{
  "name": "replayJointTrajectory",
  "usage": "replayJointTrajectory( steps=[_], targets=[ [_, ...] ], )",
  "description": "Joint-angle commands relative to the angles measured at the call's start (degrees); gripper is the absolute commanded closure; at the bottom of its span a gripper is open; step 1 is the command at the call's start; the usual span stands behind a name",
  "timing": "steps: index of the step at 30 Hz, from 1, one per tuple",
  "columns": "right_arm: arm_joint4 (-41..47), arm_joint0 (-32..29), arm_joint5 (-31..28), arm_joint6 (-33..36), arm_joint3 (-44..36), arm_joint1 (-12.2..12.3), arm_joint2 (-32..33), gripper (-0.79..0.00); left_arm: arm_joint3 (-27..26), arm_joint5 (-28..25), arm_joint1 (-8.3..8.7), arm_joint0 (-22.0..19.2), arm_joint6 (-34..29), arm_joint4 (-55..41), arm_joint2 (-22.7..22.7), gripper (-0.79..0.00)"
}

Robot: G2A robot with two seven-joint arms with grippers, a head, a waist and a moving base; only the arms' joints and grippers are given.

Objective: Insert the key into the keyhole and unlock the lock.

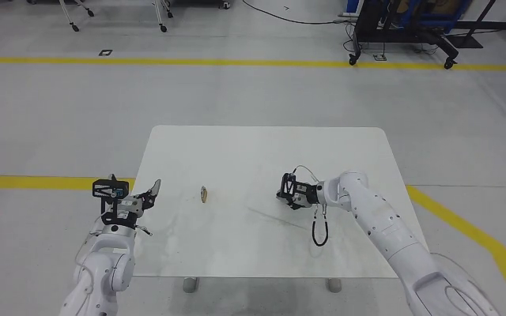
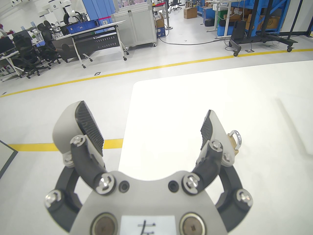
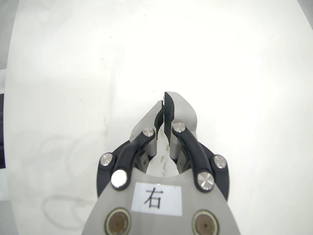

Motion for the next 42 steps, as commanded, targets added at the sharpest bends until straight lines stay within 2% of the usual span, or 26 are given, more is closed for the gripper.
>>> replayJointTrajectory(
  steps=[1, 8, 10, 14, 18, 21, 24, 30, 35, 42],
  targets=[
    [0.0, 0.0, 0.0, 0.0, 0.0, 0.0, 0.0, 0.000, 0.0, 0.0, 0.00, 0.0, 0.0, 0.0, 0.0, -0.785],
    [0.0, 0.0, 0.0, 0.0, 0.0, 0.0, 0.0, 0.000, 0.1, 0.0, -0.01, 0.0, -0.1, -0.1, 0.0, -0.785],
    [0.0, 0.0, 0.0, 0.0, 0.0, 0.0, 0.0, 0.000, -0.4, -1.0, -0.03, -0.8, -1.9, 0.1, 0.6, -0.785],
    [0.0, 0.0, 0.0, 0.0, 0.0, 0.0, 0.0, 0.000, -3.2, -8.0, -0.07, -5.2, -9.6, 1.8, 5.8, -0.785],
    [0.0, 0.0, 0.0, 0.0, 0.0, 0.0, 0.0, 0.000, -3.3, -14.2, -0.57, -12.5, -18.7, 4.9, 14.5, -0.785],
    [0.0, 0.0, 0.0, 0.0, 0.0, 0.0, 0.0, 0.000, -0.2, -15.9, -1.35, -19.0, -22.9, 8.9, 21.4, -0.785],
    [0.0, 0.0, 0.0, 0.0, 0.0, 0.0, 0.0, 0.000, 4.3, -15.0, -2.62, -24.8, -24.5, 10.5, 28.0, -0.785],
    [0.0, 0.0, 0.0, 0.0, 0.0, 0.0, 0.0, 0.000, 13.4, -14.6, -5.22, -32.8, -26.1, 12.1, 38.3, -0.785],
    [0.0, 0.0, 0.0, 0.0, 0.0, 0.0, 0.0, 0.000, 18.1, -13.6, -6.71, -36.2, -27.7, 15.1, 43.2, -0.785],
    [0.0, 0.0, 0.0, 0.0, 0.0, 0.0, 0.0, 0.000, 23.1, -11.9, -7.94, -37.9, -27.7, 19.3, 46.4, -0.785]
  ],
)
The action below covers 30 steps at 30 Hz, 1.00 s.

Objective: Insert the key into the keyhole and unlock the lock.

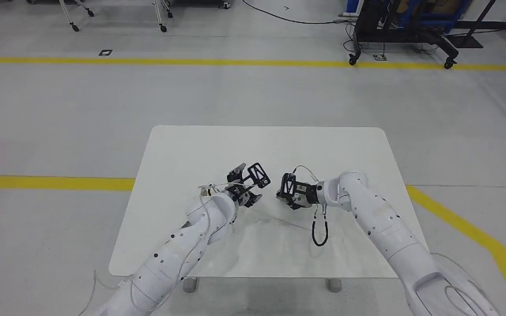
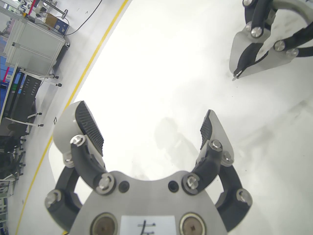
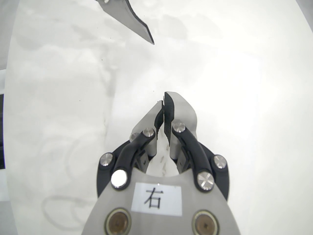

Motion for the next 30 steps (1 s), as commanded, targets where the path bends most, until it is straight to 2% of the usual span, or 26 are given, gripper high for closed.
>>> replayJointTrajectory(
  steps=[1, 6, 10, 19, 26, 30],
  targets=[
    [0.0, 0.0, 0.0, 0.0, 0.0, 0.0, 0.0, 0.000, 1.2, 1.3, -0.33, -0.3, -0.2, 1.3, 0.6, -0.785],
    [0.0, 0.0, 0.0, 0.0, 0.0, 0.0, 0.0, 0.000, 4.0, 5.6, -1.45, -0.4, -0.1, 0.0, 1.3, -0.785],
    [0.0, 0.0, 0.0, 0.0, 0.0, 0.0, 0.0, 0.000, 6.5, 5.7, -2.15, -1.1, -0.1, 0.0, 2.2, -0.785],
    [0.0, 0.0, 0.0, 0.0, 0.0, 0.0, 0.0, 0.000, 8.2, 5.3, -2.87, -1.4, -0.6, 0.2, 1.8, -0.785],
    [0.0, 0.0, 0.0, 0.0, 0.0, 0.0, 0.0, 0.000, 6.8, 5.3, -2.68, -0.7, -0.3, 0.8, -0.2, -0.785],
    [0.0, 0.0, 0.0, 0.0, 0.0, 0.0, 0.0, 0.000, 0.9, 6.3, -1.94, 1.1, 0.9, 0.1, -3.8, -0.785]
  ],
)
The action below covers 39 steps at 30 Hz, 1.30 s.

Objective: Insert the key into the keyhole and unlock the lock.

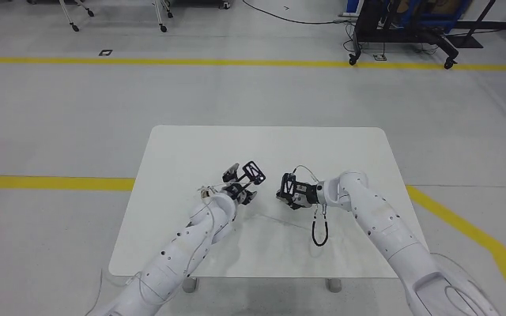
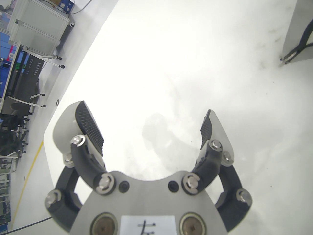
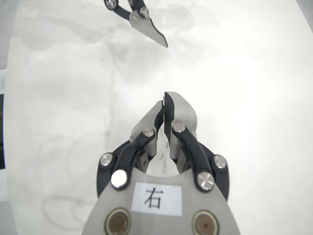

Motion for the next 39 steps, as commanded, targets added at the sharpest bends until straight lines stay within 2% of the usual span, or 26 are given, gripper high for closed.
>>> replayJointTrajectory(
  steps=[1, 6, 7, 12, 16, 19, 30, 33, 35, 37, 39],
  targets=[
    [0.0, 0.0, 0.0, 0.0, 0.0, 0.0, 0.0, 0.000, -4.6, 0.6, 0.66, 1.3, 0.1, 0.2, -2.9, -0.785],
    [0.0, 0.0, 0.0, 0.0, 0.0, 0.0, 0.0, 0.000, -17.4, 0.6, 2.82, 6.8, 0.0, 0.6, -12.7, -0.785],
    [0.0, 0.0, 0.0, 0.0, 0.0, 0.0, 0.0, 0.000, -18.2, 0.4, 2.97, 7.3, 0.0, 0.5, -13.4, -0.785],
    [3.0, -1.2, 1.7, -3.3, -2.4, 0.6, 2.8, 0.000, -18.2, 0.4, 2.97, 7.3, 0.0, 0.5, -13.4, -0.785],
    [10.5, -3.6, -1.5, -11.3, -3.7, 1.9, 8.1, 0.000, -18.2, 0.4, 2.97, 7.3, 0.0, 0.5, -13.4, -0.785],
    [16.3, -6.1, -1.5, -16.6, -5.2, 2.7, 9.3, 0.000, -18.2, 0.4, 2.97, 7.3, 0.0, 0.5, -13.4, -0.785],
    [16.9, -6.3, -1.5, -17.0, -5.3, 2.8, 9.3, 0.000, -18.2, 0.4, 2.97, 7.3, 0.0, 0.5, -13.4, -0.785],
    [18.9, -7.1, -1.5, -18.6, -6.5, 2.6, 8.7, 0.000, -18.8, 0.7, 2.87, 7.2, 2.8, 1.2, -13.2, -0.785],
    [24.1, -8.2, -1.5, -19.6, -6.5, 2.5, 7.0, 0.000, -18.3, 1.0, 2.41, 6.7, 5.6, -5.8, -13.9, -0.785],
    [30.7, -8.3, -1.5, -19.9, -7.2, 2.5, 4.9, 0.000, -16.9, -2.0, 1.67, 6.5, 10.4, -23.1, -15.8, -0.785],
    [38.2, -8.8, -1.5, -20.8, -7.9, 2.7, 2.7, 0.000, -13.7, -4.3, 1.38, 6.0, 12.4, -34.8, -18.4, -0.785]
  ],
)
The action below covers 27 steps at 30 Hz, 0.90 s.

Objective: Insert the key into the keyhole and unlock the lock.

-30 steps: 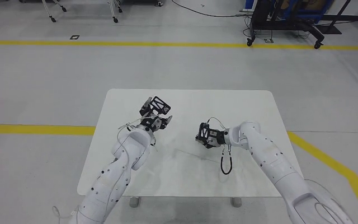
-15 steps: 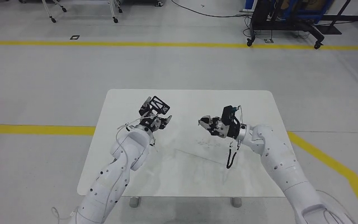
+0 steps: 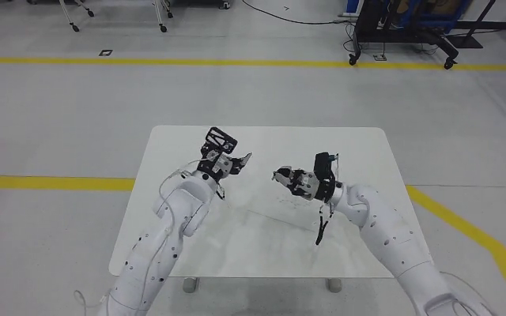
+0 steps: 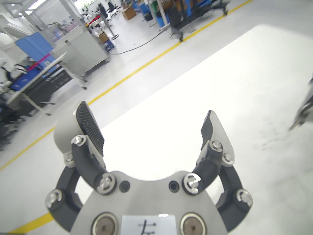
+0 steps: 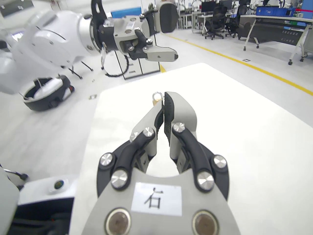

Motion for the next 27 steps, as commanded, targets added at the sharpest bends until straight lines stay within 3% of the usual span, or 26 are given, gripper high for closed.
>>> replayJointTrajectory(
  steps=[1, 3, 5, 13, 17, 22, 25, 27],
  targets=[
    [9.2, -0.4, 0.0, -0.5, -0.5, 0.2, -2.2, 0.000, 3.6, -3.3, -0.33, 0.1, 2.3, -22.9, -2.4, -0.785],
    [17.0, -0.6, 0.0, 0.3, -1.0, 0.6, -4.1, 0.000, 7.0, -6.2, -0.47, 0.2, 1.1, -31.5, -3.6, -0.785],
    [22.4, -0.3, 0.0, 2.7, -1.0, 1.1, -5.2, 0.000, 7.6, -6.6, -0.47, 0.1, 0.7, -32.8, -3.8, -0.785],
    [22.4, -0.3, 0.0, 2.7, -1.0, 1.1, -5.2, 0.000, 7.2, -6.9, -0.53, 0.4, 1.2, -33.4, -3.6, -0.785],
    [29.1, -2.1, 1.4, 3.7, -1.0, 0.6, -6.4, 0.000, 8.0, -11.5, -1.04, 1.4, 1.4, -44.9, -2.8, -0.785],
    [48.6, -0.2, 0.0, 11.8, 1.6, -0.8, -10.7, 0.000, 12.6, -16.2, -1.75, -0.4, -8.8, -72.0, -2.5, -0.785],
    [56.5, 1.2, 0.0, 16.7, 2.2, -1.3, -12.0, 0.000, 15.4, -16.5, -1.73, -2.3, -15.2, -80.4, -3.0, -0.785],
    [59.6, 1.9, 0.0, 19.6, 2.8, -1.5, -12.3, 0.000, 16.6, -16.8, -1.61, -3.3, -17.3, -80.9, -3.1, -0.785]
  ],
)
